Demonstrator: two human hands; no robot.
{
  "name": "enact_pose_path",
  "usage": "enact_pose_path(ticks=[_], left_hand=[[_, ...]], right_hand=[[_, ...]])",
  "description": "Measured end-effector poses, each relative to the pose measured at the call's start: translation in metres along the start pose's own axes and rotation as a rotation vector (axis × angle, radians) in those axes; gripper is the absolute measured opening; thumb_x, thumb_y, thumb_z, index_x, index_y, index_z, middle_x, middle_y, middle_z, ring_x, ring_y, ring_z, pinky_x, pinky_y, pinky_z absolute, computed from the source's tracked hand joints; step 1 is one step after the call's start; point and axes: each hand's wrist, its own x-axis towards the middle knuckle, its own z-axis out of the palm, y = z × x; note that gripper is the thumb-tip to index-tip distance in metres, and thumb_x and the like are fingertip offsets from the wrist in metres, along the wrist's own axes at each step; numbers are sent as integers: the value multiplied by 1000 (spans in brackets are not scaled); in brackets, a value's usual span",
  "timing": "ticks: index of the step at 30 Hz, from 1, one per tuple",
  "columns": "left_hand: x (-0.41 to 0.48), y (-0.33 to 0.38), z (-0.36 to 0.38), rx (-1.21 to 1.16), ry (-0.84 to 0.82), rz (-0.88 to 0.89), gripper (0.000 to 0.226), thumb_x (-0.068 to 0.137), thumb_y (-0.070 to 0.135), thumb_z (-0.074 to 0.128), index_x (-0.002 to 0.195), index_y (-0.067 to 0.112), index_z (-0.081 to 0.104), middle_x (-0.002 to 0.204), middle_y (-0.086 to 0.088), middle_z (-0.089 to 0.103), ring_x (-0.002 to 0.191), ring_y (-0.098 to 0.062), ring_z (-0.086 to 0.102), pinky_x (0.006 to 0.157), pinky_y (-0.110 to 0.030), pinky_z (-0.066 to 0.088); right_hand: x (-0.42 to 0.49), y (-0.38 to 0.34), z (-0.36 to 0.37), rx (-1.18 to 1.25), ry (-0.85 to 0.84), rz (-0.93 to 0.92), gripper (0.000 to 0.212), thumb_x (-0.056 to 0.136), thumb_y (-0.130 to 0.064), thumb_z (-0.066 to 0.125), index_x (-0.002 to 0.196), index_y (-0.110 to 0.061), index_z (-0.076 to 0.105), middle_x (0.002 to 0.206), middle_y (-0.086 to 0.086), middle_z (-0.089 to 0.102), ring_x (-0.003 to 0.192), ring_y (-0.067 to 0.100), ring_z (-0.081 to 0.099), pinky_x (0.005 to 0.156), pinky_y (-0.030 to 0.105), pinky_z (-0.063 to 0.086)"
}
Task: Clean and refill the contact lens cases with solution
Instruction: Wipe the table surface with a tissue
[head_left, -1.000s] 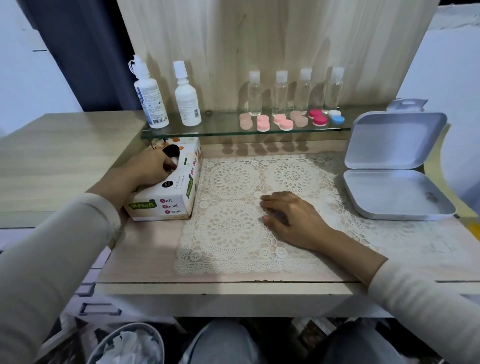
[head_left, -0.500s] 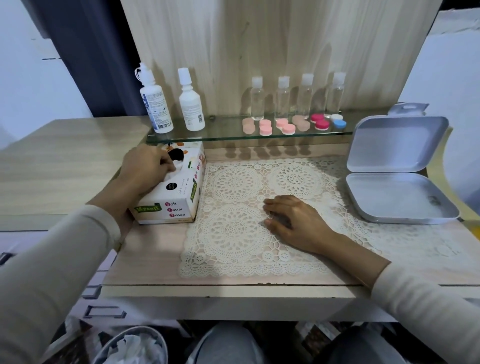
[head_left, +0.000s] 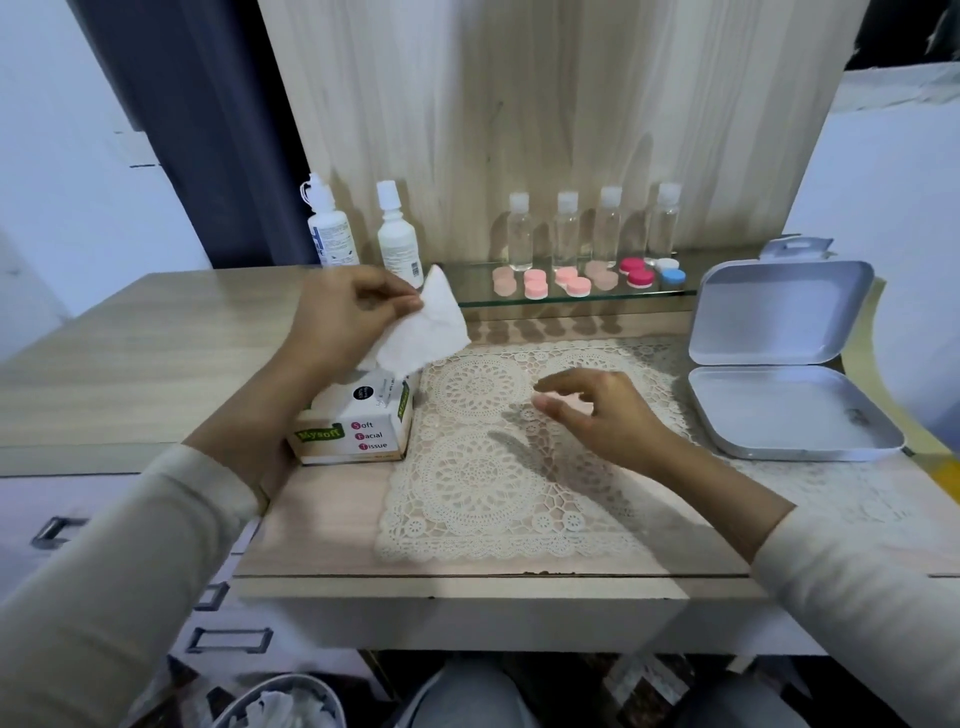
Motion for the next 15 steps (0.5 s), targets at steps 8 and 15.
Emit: enact_pose_path(ticks=[8, 15], left_hand=[[-62, 24, 50, -44, -180, 221, 9, 73, 12, 74, 82, 9, 74, 78, 3, 68, 72, -5, 59, 73, -10, 43], [-85, 33, 67, -267, -332, -44, 13, 77, 13, 72, 83, 22, 64, 80, 9, 66, 79, -5, 63, 75, -17, 51]], right_hand=[[-15, -25, -10, 197, 32, -116, 57, 65, -33, 80, 118, -33, 59, 137, -10, 48, 127, 7, 42, 104, 28, 31], [-28, -16, -13, 286, -20, 13, 7, 73, -3, 74, 75, -8, 68, 76, 4, 66, 68, 4, 58, 69, 23, 46]])
